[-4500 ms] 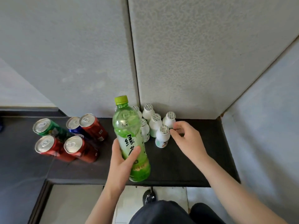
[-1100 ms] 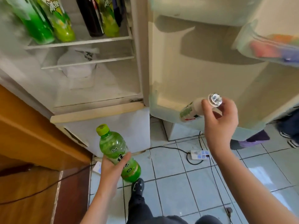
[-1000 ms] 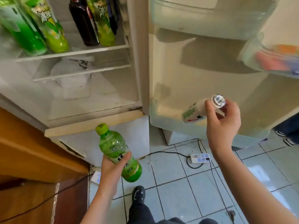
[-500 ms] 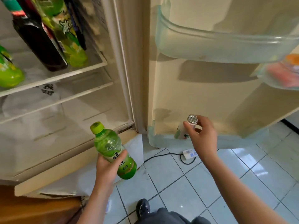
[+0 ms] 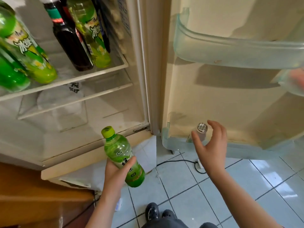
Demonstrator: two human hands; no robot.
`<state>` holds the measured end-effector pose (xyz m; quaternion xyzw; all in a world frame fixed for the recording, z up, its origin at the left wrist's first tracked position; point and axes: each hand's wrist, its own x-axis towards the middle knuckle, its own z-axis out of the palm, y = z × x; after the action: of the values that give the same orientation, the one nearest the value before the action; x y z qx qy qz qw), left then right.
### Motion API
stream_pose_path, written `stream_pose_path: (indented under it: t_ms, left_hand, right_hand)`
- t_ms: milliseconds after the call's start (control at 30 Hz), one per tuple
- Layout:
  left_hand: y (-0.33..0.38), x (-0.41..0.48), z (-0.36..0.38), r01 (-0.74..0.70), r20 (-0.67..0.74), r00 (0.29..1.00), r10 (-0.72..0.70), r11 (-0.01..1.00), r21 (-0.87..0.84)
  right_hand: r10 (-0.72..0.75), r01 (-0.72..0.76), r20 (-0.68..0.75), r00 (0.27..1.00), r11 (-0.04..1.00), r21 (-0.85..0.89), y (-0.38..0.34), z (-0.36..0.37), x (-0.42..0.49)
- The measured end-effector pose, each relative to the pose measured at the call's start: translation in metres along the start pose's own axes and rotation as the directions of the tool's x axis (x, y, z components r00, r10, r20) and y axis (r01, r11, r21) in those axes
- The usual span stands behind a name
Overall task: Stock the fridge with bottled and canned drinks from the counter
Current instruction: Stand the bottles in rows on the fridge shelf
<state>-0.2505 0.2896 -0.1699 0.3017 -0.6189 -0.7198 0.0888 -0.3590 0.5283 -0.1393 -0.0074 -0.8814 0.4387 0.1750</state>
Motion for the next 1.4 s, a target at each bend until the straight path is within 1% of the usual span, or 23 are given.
stream_pose_path:
  t_ms: [67, 133, 233, 333, 433, 567, 667, 767, 933, 1067, 1167, 1300, 1400]
  left_hand:
    - [0.005, -0.009, -0.004, -0.004, -0.031, 1.0, 0.004, 1.0, -0.012]
    - [0.009, -0.016, -0.008, -0.003, -0.072, 0.997, 0.001, 0.999, -0.039]
    - [0.02, -0.028, -0.017, -0.039, -0.121, 0.992, 0.031, 0.997, -0.07]
    - [0.034, -0.035, -0.03, -0.102, -0.154, 0.984, 0.088, 0.991, -0.085]
    - [0.051, -0.037, -0.046, -0.174, -0.184, 0.97, 0.158, 0.982, -0.069]
    - [0.077, -0.03, -0.065, -0.259, -0.222, 0.942, 0.252, 0.966, -0.005]
    - [0.103, -0.013, -0.077, -0.323, -0.225, 0.921, 0.32, 0.946, 0.024]
    - [0.133, 0.013, -0.085, -0.382, -0.222, 0.893, 0.391, 0.92, 0.085]
    - [0.19, 0.068, -0.095, -0.506, -0.196, 0.809, 0.555, 0.826, 0.25]
    - [0.231, 0.113, -0.096, -0.584, -0.164, 0.754, 0.636, 0.763, 0.276]
    - [0.256, 0.139, -0.095, -0.623, -0.16, 0.721, 0.675, 0.731, 0.277]
    - [0.274, 0.166, -0.096, -0.663, -0.123, 0.702, 0.702, 0.706, 0.248]
    - [0.278, 0.184, -0.096, -0.691, -0.077, 0.681, 0.728, 0.674, 0.261]
  right_hand:
    - [-0.084, 0.086, -0.083, 0.993, 0.996, 0.011, -0.016, 0.0, -0.007]
    - [-0.145, 0.149, -0.095, 0.985, 0.988, 0.044, -0.034, 0.001, -0.011]
    - [-0.287, 0.289, -0.041, 0.957, 0.946, 0.149, -0.064, 0.005, -0.015]
    - [-0.477, 0.447, 0.054, 0.877, 0.853, 0.268, -0.091, 0.013, -0.015]
    - [-0.546, 0.465, 0.175, 0.819, 0.811, 0.354, -0.119, 0.025, -0.01]
    - [-0.581, 0.459, 0.339, 0.74, 0.805, 0.376, -0.154, 0.045, 0.004]
    - [-0.605, 0.474, 0.371, 0.705, 0.79, 0.388, -0.182, 0.062, 0.02]
    - [-0.625, 0.483, 0.328, 0.709, 0.768, 0.42, -0.213, 0.08, 0.038]
    - [-0.603, 0.481, 0.192, 0.775, 0.758, 0.44, -0.263, 0.107, 0.073]
    - [-0.597, 0.512, 0.086, 0.798, 0.746, 0.425, -0.295, 0.126, 0.102]
    - [-0.601, 0.552, -0.001, 0.799, 0.733, 0.398, -0.314, 0.139, 0.119]
    - [-0.618, 0.612, -0.088, 0.781, 0.73, 0.305, -0.334, 0.157, 0.136]
    - [-0.633, 0.646, -0.137, 0.762, 0.729, 0.225, -0.344, 0.169, 0.147]
